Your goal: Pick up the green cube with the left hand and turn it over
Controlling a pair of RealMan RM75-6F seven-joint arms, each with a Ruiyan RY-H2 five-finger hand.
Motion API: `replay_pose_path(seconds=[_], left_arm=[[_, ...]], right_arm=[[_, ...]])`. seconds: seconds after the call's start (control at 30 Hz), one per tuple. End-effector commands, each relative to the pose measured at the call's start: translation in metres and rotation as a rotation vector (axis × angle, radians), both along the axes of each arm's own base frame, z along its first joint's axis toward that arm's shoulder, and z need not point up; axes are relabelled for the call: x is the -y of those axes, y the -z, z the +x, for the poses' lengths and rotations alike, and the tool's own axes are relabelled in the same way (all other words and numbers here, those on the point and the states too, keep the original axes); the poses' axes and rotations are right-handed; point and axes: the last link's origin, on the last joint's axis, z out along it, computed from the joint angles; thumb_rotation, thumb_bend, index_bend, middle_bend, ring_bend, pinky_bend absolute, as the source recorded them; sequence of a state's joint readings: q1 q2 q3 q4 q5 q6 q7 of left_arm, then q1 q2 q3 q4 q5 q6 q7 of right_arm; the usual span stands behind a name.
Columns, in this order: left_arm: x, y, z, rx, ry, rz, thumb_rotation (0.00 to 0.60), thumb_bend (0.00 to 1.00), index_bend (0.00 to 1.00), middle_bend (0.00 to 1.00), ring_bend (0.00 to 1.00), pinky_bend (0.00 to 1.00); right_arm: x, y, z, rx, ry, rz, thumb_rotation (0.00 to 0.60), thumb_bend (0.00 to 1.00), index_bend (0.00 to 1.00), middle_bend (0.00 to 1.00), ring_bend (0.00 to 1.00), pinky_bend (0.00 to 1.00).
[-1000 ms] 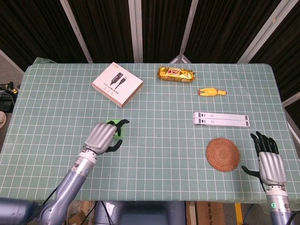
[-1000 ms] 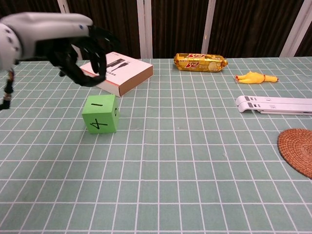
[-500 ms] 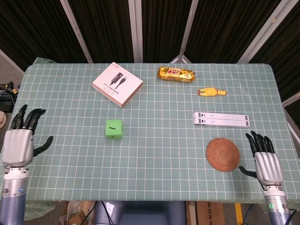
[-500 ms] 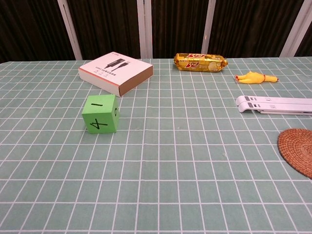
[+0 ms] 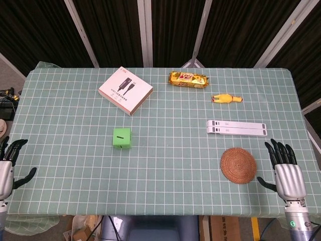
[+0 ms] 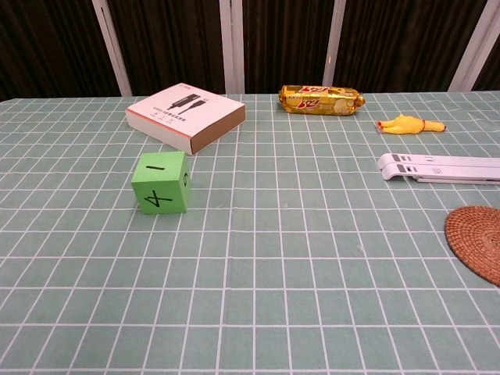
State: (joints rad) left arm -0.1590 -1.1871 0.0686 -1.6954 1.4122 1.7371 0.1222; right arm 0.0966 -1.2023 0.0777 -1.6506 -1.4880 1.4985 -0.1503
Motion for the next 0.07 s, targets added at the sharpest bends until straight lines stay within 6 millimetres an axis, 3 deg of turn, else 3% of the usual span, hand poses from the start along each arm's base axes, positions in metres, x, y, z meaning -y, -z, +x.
replay_pose_path(seconds=[0.03, 0.07], left_arm=[[0.0003, -0.0017, -0.0006, -0.004, -0.006, 0.005, 0.6, 0.3, 0.17, 0.16, 0.01, 0.16], [0.0002, -0.0021, -0.0006, 0.0, -0.005, 0.007, 0.6, 0.3, 0.17, 0.16, 0.01, 0.16]], right_arm=[[0.0004, 0.0004, -0.0003, 0.003, 0.001, 0.001, 0.6, 0.07, 0.05, 0.0, 0.0, 0.0], [0.0008, 0.0011, -0.0004, 0.005, 0.002, 0.005, 0.6, 0.07, 0.05, 0.0, 0.0, 0.0]])
